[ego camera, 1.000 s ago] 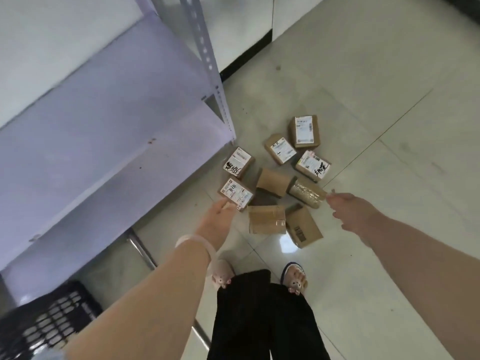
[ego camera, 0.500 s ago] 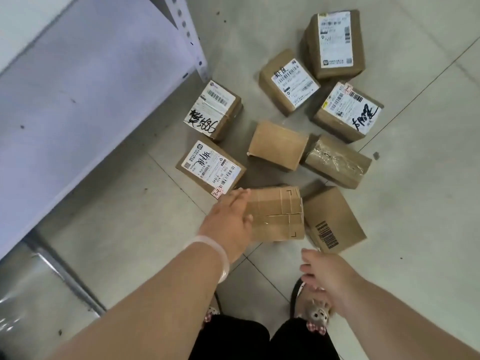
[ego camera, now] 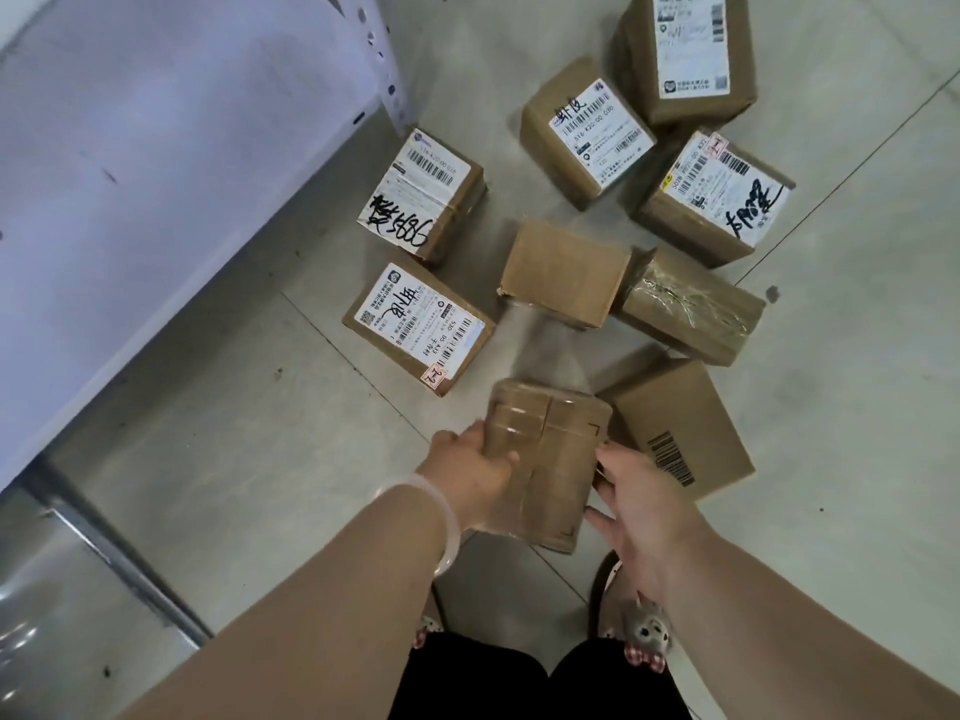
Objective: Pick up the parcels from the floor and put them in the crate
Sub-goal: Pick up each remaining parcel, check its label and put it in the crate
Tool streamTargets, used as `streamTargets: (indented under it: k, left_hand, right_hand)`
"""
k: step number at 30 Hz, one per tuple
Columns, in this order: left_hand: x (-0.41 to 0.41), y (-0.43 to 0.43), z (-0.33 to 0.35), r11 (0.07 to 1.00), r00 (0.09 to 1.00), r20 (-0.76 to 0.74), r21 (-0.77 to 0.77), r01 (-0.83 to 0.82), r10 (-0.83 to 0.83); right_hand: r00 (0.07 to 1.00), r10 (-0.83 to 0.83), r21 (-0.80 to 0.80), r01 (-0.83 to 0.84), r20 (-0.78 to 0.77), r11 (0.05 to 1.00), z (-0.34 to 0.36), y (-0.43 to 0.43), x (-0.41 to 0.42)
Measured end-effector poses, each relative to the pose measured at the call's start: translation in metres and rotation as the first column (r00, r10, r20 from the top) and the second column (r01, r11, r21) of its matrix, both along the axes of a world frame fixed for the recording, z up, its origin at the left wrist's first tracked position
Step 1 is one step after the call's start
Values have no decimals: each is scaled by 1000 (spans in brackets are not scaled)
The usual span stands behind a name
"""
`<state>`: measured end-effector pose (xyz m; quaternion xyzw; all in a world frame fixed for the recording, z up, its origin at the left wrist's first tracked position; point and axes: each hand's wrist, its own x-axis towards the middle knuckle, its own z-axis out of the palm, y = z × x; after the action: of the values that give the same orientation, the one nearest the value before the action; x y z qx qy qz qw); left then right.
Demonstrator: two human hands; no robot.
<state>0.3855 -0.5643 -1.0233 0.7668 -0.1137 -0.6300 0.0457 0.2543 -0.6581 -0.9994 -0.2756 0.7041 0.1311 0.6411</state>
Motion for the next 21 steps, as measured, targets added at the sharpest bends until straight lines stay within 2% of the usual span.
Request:
streamTargets:
  k: [2,3,6,10,14,18,21]
  left_hand:
    - [-4,13,9,944,943,-55,-23,-329,328]
    - [-5,17,18,899,898,-73,-24,-437,434]
    - [-4,21,53,795,791,-111,-7,-606,602]
    - [13,6,132,726,727,-171,-80,-683,666]
    - [39,-3,237,588,595,-250,-111,-801,763]
    - [52,-9,347,465,539,-279,-291,-836,795]
    - [59,-9,438,396,549,-351,-422,-816,758]
  right_hand:
    - [998,68,-42,-68,-5,997,14,-1,3]
    - [996,91,-61,-91,-4,994,23,0,5]
    - [996,88,-154,-88,-8,984,60,-3,13]
    - [981,172,-233,-148,87,961,126,-17,28]
    - [995,67,-235,-47,77,971,235,-30,51]
    - [974,-41,-248,97,224,964,358,-37,66]
    - [938,28,-348,100,344,932,445,-30,70]
